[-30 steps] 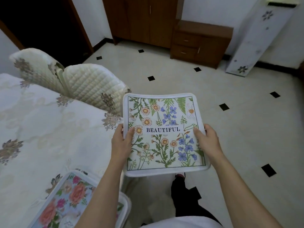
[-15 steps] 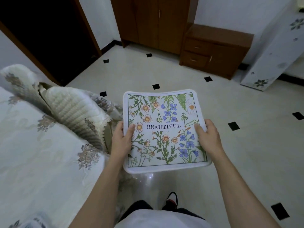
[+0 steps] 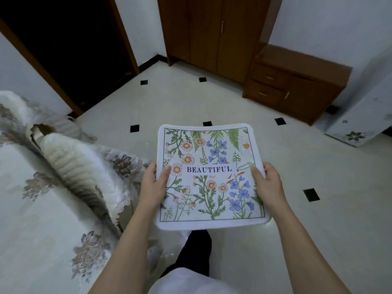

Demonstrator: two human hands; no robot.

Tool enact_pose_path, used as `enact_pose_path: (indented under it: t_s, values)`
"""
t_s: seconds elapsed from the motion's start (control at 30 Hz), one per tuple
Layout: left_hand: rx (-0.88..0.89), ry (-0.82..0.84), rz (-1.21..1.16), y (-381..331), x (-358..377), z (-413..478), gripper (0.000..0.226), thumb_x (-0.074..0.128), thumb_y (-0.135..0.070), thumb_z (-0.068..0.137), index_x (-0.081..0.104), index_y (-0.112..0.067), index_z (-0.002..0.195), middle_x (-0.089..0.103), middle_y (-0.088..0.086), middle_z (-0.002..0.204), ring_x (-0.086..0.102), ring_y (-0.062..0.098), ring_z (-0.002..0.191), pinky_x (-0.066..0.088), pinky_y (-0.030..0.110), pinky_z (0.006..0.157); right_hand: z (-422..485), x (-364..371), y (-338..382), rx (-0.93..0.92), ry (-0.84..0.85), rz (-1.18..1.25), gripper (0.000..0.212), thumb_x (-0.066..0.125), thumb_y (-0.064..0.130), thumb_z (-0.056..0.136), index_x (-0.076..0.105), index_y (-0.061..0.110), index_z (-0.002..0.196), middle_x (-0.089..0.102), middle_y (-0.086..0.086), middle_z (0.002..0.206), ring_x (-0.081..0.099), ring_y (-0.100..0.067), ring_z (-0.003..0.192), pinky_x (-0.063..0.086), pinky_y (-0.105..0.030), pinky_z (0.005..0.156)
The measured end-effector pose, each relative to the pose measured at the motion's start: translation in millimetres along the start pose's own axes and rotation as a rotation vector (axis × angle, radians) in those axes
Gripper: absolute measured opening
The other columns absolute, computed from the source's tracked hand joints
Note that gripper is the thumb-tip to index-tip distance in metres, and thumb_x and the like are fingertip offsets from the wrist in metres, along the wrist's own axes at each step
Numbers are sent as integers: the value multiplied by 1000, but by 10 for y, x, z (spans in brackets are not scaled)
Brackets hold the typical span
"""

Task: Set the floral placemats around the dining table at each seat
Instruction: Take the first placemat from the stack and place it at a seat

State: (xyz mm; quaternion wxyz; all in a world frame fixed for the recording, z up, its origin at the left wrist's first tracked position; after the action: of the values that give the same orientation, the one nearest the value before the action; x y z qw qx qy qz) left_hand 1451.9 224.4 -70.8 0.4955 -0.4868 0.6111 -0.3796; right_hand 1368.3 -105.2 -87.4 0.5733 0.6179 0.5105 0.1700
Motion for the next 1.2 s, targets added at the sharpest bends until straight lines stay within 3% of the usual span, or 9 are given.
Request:
enact_pose_path:
  t_s: [0.27,0.4,0.53,0.93,1.07,1.2]
  values:
    - [-141,-1,-143,-187,57,1457,18,56,-33,100,57,-18,111,76,13,94,76,32,78,62,53,67,1416,622,838,-16,73,-25,13,55,43,93,59,31,93,76,-5,92,75,-27,84,60,-55,80]
    - [-134,-65,-200,-447,-108,2106,14,55,-27,101,57,-17,110,77,12,91,76,29,73,61,36,54,2012,1026,1307,-48,111,-30,14,55,42,94,58,29,94,76,-5,93,75,-27,84,60,-55,80]
    - [-107,-117,-189,-620,-268,2608,11,55,-26,101,58,-18,108,77,9,90,76,23,73,59,30,52,2502,1382,1613,-51,147,-29,13,55,41,95,59,29,95,76,-4,91,75,-25,83,60,-54,80]
    - [-109,-300,-225,-731,-666,4176,12,55,-26,101,57,-18,108,76,11,95,76,27,81,63,44,66,4065,2702,2545,-108,349,-54,9,56,36,98,56,28,99,76,-4,91,76,-22,79,61,-52,79]
    - [-90,-404,-246,-899,-797,4833,13,56,-22,101,58,-13,109,76,11,95,76,26,80,62,38,61,4766,3248,3034,-179,440,-86,6,57,34,98,56,28,97,75,-3,94,74,-24,86,60,-50,81]
    - [-96,-483,-265,-1121,-903,5445,15,56,-25,100,56,-13,111,75,15,99,75,33,84,62,50,70,5413,3766,3584,-239,531,-117,5,57,31,99,54,29,95,72,-5,99,72,-24,88,60,-48,81]
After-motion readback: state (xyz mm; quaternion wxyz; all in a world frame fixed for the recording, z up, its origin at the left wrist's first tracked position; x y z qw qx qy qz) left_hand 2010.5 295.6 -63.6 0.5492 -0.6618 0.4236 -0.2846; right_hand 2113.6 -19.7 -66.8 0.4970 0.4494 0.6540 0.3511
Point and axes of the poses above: each hand's wrist, its own z-axis towards the middle knuckle, its own x-axis out of the palm, y = z × x, the point moved 9 cm from there along z, towards the middle knuckle
